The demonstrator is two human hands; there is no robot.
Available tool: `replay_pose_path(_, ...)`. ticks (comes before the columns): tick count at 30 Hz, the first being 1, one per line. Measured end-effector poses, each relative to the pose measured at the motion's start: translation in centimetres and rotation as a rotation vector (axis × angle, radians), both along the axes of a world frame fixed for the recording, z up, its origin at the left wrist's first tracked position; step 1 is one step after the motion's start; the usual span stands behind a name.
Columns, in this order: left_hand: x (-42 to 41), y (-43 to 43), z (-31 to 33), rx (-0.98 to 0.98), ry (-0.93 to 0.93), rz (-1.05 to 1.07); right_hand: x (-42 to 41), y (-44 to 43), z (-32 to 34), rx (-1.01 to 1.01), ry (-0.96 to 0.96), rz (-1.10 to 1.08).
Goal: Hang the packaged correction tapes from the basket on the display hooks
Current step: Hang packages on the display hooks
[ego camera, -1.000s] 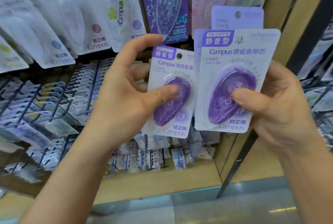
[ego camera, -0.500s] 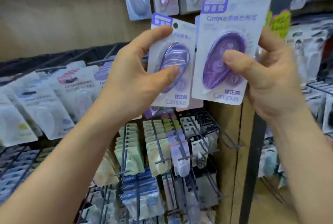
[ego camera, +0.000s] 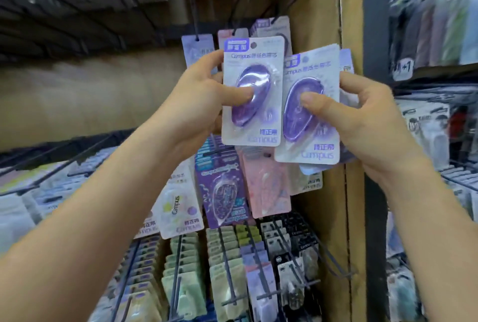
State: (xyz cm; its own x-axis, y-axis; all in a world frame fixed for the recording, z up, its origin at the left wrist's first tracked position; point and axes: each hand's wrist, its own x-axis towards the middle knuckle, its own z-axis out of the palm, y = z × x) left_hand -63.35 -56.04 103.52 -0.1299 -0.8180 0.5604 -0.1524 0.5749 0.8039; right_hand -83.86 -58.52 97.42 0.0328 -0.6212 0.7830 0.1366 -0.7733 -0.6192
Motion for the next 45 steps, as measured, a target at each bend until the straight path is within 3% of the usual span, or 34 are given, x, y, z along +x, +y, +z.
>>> replay_pose_path(5, 0.3, -1.9, 1.6, -0.033, 0.107, -0.029, -0.7, 0.2, 1.3, 0.009, 0.05, -0.053)
replay_pose_path(12, -3.1, -4.2, 4.5, -0.13, -0.044, -0.068, -1.1, 0.7, 1.4, -0.17, 0.064, -0.435)
replay_pose_path(16, -5.0, -5.3, 5.0, -0.218, -0.146, -0.051, -1.8, 0.8, 1.6, -0.28, 0.024, -0.487)
replay_pose_path(20, -6.5, -6.1, 5.2, -0.352, -0.146, -0.046, -2.5, 0.4, 1.7, -0.276, -0.023, -0.395)
replay_pose_path(28, -7.7, -7.3, 5.7, -0.425, -0.235, -0.006, -3.4, -0.1, 1.7, -0.287, -0.005, -0.322)
replay_pose_path(36, -8.5, -7.9, 5.4, -0.499, -0.245, 0.176, -3.8, 0.6, 1.6, -0.238, -0.039, -0.187)
replay_pose_path(45, -7.3, -10.0, 6.3, -0.425, -0.493, 0.424, -4.4, 1.0, 2.3, -0.141, 0.046, -0.028)
